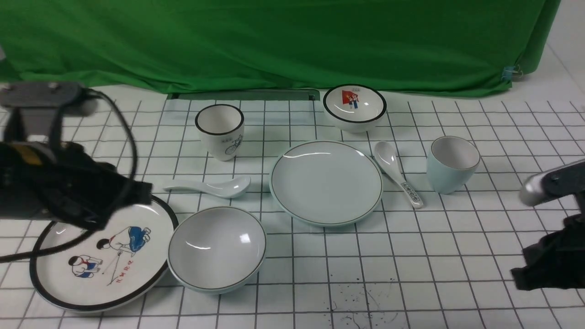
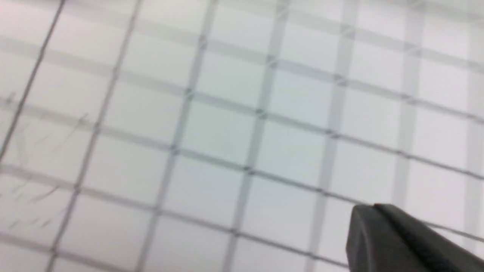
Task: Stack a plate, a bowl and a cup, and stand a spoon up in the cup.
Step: Use the left arm to grab a blue rice bowl
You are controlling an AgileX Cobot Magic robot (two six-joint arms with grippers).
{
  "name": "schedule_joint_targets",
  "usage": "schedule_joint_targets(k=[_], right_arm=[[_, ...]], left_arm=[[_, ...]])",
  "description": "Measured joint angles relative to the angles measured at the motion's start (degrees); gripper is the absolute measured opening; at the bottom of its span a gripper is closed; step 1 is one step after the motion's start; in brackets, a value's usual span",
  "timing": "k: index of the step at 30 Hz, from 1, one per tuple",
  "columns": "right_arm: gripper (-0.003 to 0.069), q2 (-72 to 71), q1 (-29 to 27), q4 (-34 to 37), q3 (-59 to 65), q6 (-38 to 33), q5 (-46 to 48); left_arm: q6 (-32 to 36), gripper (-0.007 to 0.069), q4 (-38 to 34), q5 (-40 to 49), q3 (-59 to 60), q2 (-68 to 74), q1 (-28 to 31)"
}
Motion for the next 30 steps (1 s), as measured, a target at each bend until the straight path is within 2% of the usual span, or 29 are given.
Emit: schedule_joint_targets(k=[3, 6, 9, 11, 13, 16, 20, 23, 24, 27, 30], right_arm=[[0.0013, 5.03, 5.7, 0.14, -4.58, -1.32, 2.68], [0.0013, 8.17, 8.73, 0.42, -8.11, -2.18, 5.77], [0.0013, 9.82, 9.6, 0.57, -9.21, -2.38, 7.61], [0.0013, 10.3, 9.72, 0.57, -9.42, -2.38, 8.32], [0.0013, 10.33, 9.72, 0.57, -9.49, -2.38, 8.45], [0.0013, 10.33, 9.72, 0.57, -9.51, -2.38, 8.45], [0.0013, 10.33, 9.74, 0.64, -9.56, -2.38, 8.28], [0.0013, 10.33, 9.74, 0.64, -9.56, -2.38, 8.01], [0.0013, 10.33, 9.74, 0.64, -9.56, -2.38, 8.01], [0.0013, 10.33, 9.74, 0.64, -9.56, -2.38, 8.01], [0.0013, 10.33, 9.74, 0.66, -9.56, -2.38, 8.01]], left_arm=[[0.22, 0.0013, 0.75, 7.84, -5.81, 8.86, -3.42], [-3.0, 0.0097, 5.58, 8.97, -9.52, 14.88, -5.81], [-6.34, 0.0197, 9.82, 9.09, -11.47, 19.12, -7.32], [-8.03, 0.0297, 11.8, 8.66, -12.46, 21.97, -7.71], [-8.49, 0.0355, 12.39, 8.04, -12.66, 23.79, -7.86], [-8.6, 0.0393, 12.73, 7.3, -12.76, 25.69, -7.86], [-8.6, 0.0362, 12.81, 6.69, -12.83, 27.46, -7.86], [-8.21, 0.026, 11.51, 6.23, -12.83, 28.15, -8.08], [-8.17, 0.0252, 11.37, 6.12, -12.83, 28.22, -8.08], [-5.59, 0.0134, 6.29, 3.97, -12.83, 28.34, -8.49], [-4.64, 0.0108, 4.07, 2.7, -12.83, 28.34, -8.73]])
